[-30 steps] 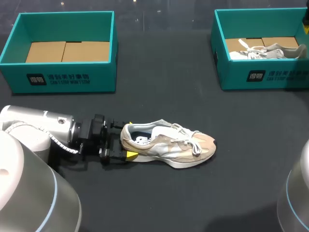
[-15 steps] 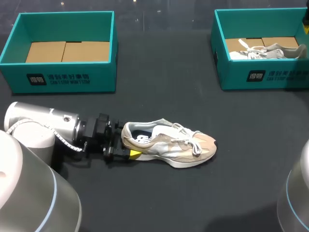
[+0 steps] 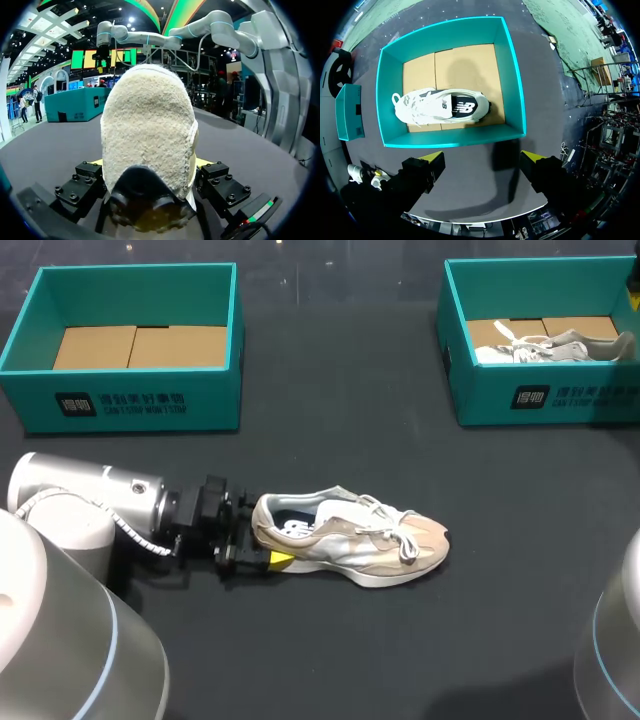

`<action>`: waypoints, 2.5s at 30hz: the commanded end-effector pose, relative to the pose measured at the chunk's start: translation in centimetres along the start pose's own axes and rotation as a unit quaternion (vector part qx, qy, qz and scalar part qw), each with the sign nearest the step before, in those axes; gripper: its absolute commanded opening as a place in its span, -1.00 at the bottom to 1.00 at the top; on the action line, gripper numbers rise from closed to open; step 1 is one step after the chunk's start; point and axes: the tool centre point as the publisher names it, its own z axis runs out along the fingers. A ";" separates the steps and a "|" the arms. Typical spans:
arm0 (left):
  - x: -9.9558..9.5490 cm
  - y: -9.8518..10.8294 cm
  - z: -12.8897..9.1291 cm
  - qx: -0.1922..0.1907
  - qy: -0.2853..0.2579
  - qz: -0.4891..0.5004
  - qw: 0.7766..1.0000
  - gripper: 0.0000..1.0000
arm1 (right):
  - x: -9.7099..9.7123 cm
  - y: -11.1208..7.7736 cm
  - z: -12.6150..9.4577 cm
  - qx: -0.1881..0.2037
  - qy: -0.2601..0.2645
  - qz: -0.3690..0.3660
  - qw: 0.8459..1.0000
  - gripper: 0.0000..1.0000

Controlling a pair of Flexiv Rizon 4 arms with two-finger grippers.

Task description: Take the shoe out of the shoebox, open the shoe tongue, remove and reinsert the insole, then place the shoe into the shoebox

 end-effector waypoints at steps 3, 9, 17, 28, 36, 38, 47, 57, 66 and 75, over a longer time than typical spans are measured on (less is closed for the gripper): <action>0.3 0.2 0.1 0.000 -0.004 -0.004 1.000 -1.00 | 0.0 0.0 0.0 0.000 0.000 0.000 1.000 1.00; 0.3 0.2 0.1 0.001 -0.003 -0.007 1.000 -1.00 | 0.0 0.0 0.0 0.000 0.000 0.000 1.000 1.00; 0.3 0.2 0.1 0.001 -0.003 -0.007 1.000 -1.00 | 0.0 0.0 0.0 0.000 0.000 0.000 1.000 1.00; 0.3 0.2 0.1 0.001 -0.003 -0.007 1.000 -1.00 | 0.4 -2.8 -0.8 -0.021 0.037 0.003 0.999 1.00; 0.3 0.2 0.1 0.001 -0.003 -0.007 1.000 -1.00 | 4.1 -8.5 -1.5 -0.044 0.028 0.039 0.998 1.00; 0.3 0.2 0.1 0.001 -0.003 -0.007 1.000 -1.00 | 5.6 -10.1 -1.2 -0.055 0.008 0.056 0.997 1.00; 0.3 0.2 0.1 0.001 -0.003 -0.007 1.000 -1.00 | 10.3 -15.1 -0.8 -0.082 0.016 0.059 0.995 1.00; 0.3 0.2 0.1 0.001 -0.003 -0.007 1.000 -1.00 | 10.3 -15.1 -0.8 -0.082 0.016 0.059 0.995 1.00; 0.3 0.2 0.1 0.001 -0.003 -0.007 1.000 -1.00 | 16.4 -20.5 -0.4 -0.127 -0.008 0.054 0.990 1.00; 0.3 0.2 0.1 0.001 -0.003 -0.007 1.000 -1.00 | 21.3 -25.5 0.2 -0.120 -0.002 0.049 0.992 1.00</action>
